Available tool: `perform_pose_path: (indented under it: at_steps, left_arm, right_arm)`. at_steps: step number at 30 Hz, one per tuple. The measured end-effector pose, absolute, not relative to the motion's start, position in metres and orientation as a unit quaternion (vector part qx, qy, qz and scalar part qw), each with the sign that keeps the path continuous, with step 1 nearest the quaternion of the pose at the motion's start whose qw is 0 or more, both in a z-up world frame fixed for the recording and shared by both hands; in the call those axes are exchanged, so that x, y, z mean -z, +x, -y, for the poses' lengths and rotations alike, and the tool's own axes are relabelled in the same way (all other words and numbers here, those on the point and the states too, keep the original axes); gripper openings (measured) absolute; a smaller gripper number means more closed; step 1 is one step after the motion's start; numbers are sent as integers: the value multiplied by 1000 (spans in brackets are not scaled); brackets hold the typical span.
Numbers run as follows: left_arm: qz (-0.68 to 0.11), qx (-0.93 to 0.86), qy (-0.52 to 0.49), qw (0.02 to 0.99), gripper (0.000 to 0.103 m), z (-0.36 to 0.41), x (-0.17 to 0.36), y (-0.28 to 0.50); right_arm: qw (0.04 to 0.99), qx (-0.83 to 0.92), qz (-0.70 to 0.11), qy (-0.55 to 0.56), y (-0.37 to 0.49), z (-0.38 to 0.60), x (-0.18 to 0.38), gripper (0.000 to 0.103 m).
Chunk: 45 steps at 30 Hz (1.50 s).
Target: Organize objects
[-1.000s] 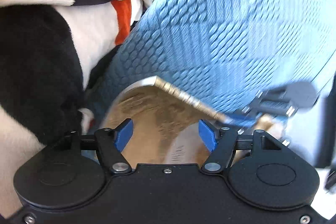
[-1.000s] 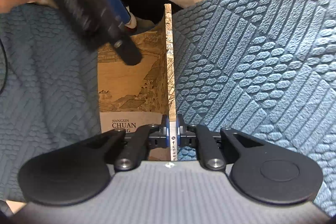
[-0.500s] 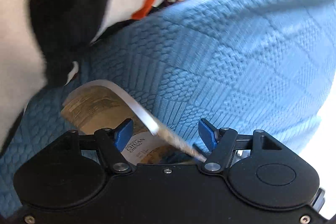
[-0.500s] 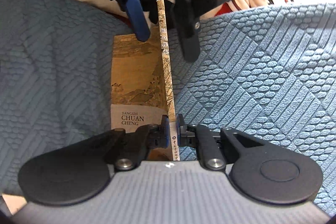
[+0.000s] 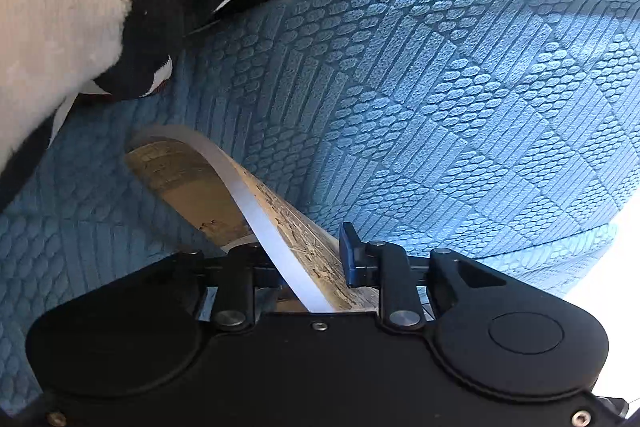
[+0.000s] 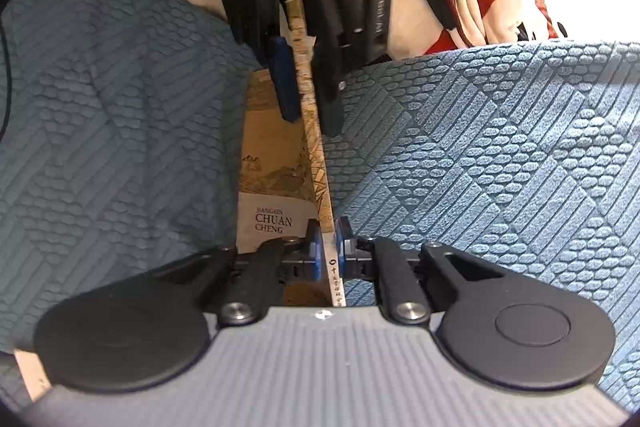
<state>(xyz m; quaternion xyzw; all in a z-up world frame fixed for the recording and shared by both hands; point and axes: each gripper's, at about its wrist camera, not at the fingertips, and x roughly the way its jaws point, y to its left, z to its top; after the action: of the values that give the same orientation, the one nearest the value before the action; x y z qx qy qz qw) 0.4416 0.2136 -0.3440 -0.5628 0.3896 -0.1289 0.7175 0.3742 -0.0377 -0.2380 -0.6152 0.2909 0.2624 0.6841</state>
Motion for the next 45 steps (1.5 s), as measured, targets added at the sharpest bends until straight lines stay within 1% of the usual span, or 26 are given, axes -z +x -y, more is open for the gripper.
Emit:
perform_pose_path:
  at_steps: [2, 3, 6, 10, 13, 15, 17, 21, 23, 28, 30, 34, 35, 36, 38, 39, 40, 43, 45]
  left_arm:
    - [-388, 128, -565, 717, 23, -214, 344, 440]
    - [-388, 128, -565, 717, 23, -214, 343, 438]
    - [-388, 128, -565, 717, 22, -214, 343, 440]
    - [-389, 131, -566, 715, 22, -214, 344, 437]
    - [-389, 130, -565, 716, 22, -213, 344, 437]
    - [-389, 131, -565, 716, 22, -213, 344, 437]
    - [-389, 131, -566, 714, 22, -214, 344, 437]
    - [-389, 131, -566, 715, 22, -213, 344, 437]
    - [-389, 131, -566, 715, 22, -213, 344, 437]
    - [-390, 133, -567, 713, 22, -211, 344, 438]
    - [-390, 133, -566, 714, 22, -210, 343, 437]
    - [-392, 135, -568, 711, 22, -209, 343, 437]
    - [-392, 135, -568, 711, 22, -208, 343, 437]
    - [-392, 135, -568, 711, 22, -208, 343, 437]
    - [-391, 135, -568, 711, 22, -208, 343, 438]
    - [-391, 136, -568, 711, 22, -207, 343, 438]
    - [-390, 137, -570, 710, 22, -208, 343, 436]
    - [-390, 138, -577, 704, 23, -207, 342, 436]
    - [-392, 144, -578, 701, 27, -209, 340, 435]
  right_arm:
    - [701, -255, -295, -597, 374, 38, 234, 14]
    - [713, -249, -299, -583, 374, 38, 229, 13]
    - [756, -232, -320, -522, 375, 38, 213, 14]
    - [830, -205, -335, -397, 371, 41, 182, 15]
    - [865, -182, -354, -304, 374, 48, 168, 19]
    - [884, -161, -365, -242, 376, 53, 164, 30]
    - [900, -138, -380, -164, 380, 62, 163, 44]
    - [909, -100, -404, 1, 387, 82, 171, 50]
    - [905, -73, -412, 79, 389, 92, 177, 61]
    - [866, -22, -421, 271, 394, 114, 198, 63]
    - [849, -13, -421, 318, 399, 117, 211, 65]
    - [825, 7, -421, 377, 408, 117, 228, 64]
    - [819, 14, -419, 393, 409, 119, 230, 61]
    - [813, 22, -417, 406, 411, 120, 234, 56]
    - [805, 37, -416, 422, 415, 121, 239, 30]
    - [803, 49, -417, 423, 416, 122, 241, 25]
    - [801, 56, -416, 427, 418, 122, 244, 22]
    - [802, 60, -416, 425, 423, 120, 241, 21]
    - [802, 61, -423, 417, 427, 119, 237, 20]
